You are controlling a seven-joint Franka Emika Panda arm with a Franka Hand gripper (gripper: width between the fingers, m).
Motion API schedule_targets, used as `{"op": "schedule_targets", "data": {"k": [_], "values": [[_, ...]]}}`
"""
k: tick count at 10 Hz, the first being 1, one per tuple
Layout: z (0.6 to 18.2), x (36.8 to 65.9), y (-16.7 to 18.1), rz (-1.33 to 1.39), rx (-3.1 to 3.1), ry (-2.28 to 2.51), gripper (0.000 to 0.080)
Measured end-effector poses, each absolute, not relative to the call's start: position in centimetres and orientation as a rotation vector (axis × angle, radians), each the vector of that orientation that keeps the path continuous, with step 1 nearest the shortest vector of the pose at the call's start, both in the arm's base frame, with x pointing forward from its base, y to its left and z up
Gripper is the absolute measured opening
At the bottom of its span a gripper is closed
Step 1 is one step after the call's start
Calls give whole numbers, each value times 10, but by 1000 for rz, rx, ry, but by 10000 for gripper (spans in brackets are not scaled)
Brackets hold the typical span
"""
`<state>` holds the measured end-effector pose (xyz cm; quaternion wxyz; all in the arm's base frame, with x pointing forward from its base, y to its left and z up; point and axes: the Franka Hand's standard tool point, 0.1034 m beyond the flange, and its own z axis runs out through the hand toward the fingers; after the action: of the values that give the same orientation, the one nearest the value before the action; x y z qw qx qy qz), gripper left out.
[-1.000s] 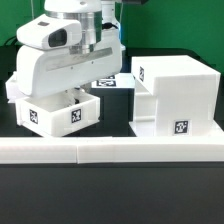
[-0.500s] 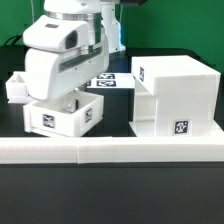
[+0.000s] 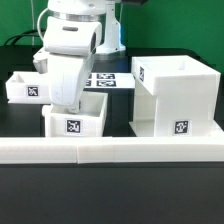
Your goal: Assemble drawer
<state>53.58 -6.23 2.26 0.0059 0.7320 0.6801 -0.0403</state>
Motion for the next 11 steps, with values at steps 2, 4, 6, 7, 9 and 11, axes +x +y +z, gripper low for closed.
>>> {"op": "schedule_targets", "data": {"k": [2,4,6,7,9,11], "values": [[19,535,-56,-125,2307,2110,41],[18,537,-57,-105,2308,2091,41],[16,538,-52,-67,2309,2064,41],[14,538,-46,-65,2313,2065,41],[13,539,-47,-44,2308,2053,41],[13,541,-34,-31,2334,2028,41]]}}
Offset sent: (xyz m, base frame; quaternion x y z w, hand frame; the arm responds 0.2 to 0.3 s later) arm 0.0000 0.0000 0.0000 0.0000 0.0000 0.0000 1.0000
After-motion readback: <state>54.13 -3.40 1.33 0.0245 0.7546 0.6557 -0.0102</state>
